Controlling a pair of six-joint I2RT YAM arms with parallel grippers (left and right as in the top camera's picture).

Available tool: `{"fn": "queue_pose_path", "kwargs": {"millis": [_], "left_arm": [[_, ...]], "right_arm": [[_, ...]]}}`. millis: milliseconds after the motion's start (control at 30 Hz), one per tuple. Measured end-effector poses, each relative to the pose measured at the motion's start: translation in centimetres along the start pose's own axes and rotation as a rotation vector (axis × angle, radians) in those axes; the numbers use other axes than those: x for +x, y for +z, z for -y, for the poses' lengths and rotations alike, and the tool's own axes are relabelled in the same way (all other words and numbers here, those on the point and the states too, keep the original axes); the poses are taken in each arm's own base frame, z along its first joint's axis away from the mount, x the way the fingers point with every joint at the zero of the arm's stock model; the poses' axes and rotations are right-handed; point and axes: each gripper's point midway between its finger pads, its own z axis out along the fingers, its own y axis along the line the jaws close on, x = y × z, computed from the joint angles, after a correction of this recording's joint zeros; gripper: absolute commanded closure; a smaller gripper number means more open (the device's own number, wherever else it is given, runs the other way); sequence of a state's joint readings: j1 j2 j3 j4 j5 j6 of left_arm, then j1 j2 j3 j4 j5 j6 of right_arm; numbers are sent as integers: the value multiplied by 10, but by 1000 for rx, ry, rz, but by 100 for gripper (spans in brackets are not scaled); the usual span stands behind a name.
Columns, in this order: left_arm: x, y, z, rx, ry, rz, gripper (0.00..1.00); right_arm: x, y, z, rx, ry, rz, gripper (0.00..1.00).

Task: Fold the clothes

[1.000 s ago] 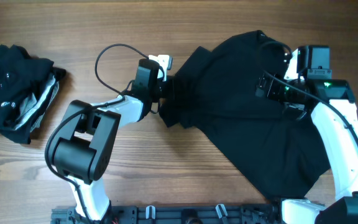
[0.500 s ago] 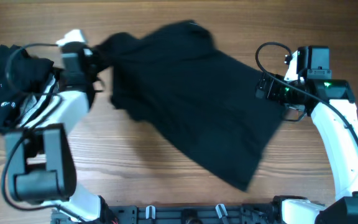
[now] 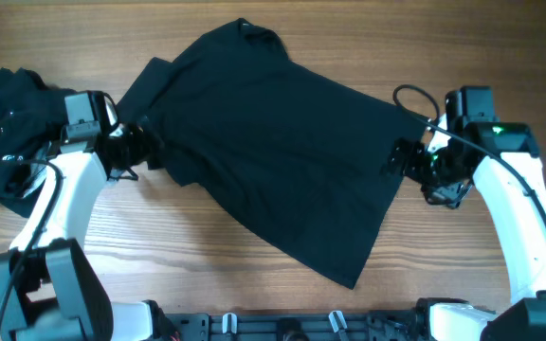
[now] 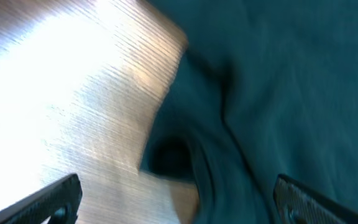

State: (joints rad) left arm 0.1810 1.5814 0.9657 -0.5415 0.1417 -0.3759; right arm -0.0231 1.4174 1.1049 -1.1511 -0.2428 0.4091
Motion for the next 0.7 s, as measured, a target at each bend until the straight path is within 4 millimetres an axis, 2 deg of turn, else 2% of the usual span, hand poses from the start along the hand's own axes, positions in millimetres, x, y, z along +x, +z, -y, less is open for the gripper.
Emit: {"fn": "queue_pose_path", "kwargs": {"millis": [67, 133, 200, 233, 300, 400, 467, 500, 533, 567, 633, 700], "left_arm": [[16, -3, 9, 9, 30, -50, 33], [31, -1, 23, 22, 82, -87, 30], [43, 4, 37, 35, 139, -112, 25], [48, 6, 41, 37, 152, -124, 24], [56, 14, 44, 32, 172, -150, 24], [67, 29, 39, 5, 172, -203, 23], [74, 40, 32, -17, 167, -239, 23], [75, 43, 31, -22, 166, -247, 28], [76, 46, 30, -27, 165, -252, 38], [74, 47, 31, -22, 167, -243, 53], [70, 49, 34, -13, 170, -226, 63], [67, 50, 36, -5, 176, -213, 93]], "right_arm": [[14, 11, -2, -15, 20, -52, 0], [35, 29, -6, -39, 14, -120, 0], [68, 50, -9, -46, 10, -219, 0], [76, 56, -10, -44, 11, -242, 0], [94, 69, -10, -34, 14, -280, 0], [118, 92, -6, -8, 47, -312, 0], [117, 101, -2, 0, 80, -291, 0], [111, 105, -3, -7, 86, -259, 1], [101, 110, -6, -21, 85, -212, 1], [88, 112, -12, -43, 75, -154, 2], [56, 113, -30, -113, 41, -21, 2], [34, 109, -40, -159, 29, 65, 2]]}}
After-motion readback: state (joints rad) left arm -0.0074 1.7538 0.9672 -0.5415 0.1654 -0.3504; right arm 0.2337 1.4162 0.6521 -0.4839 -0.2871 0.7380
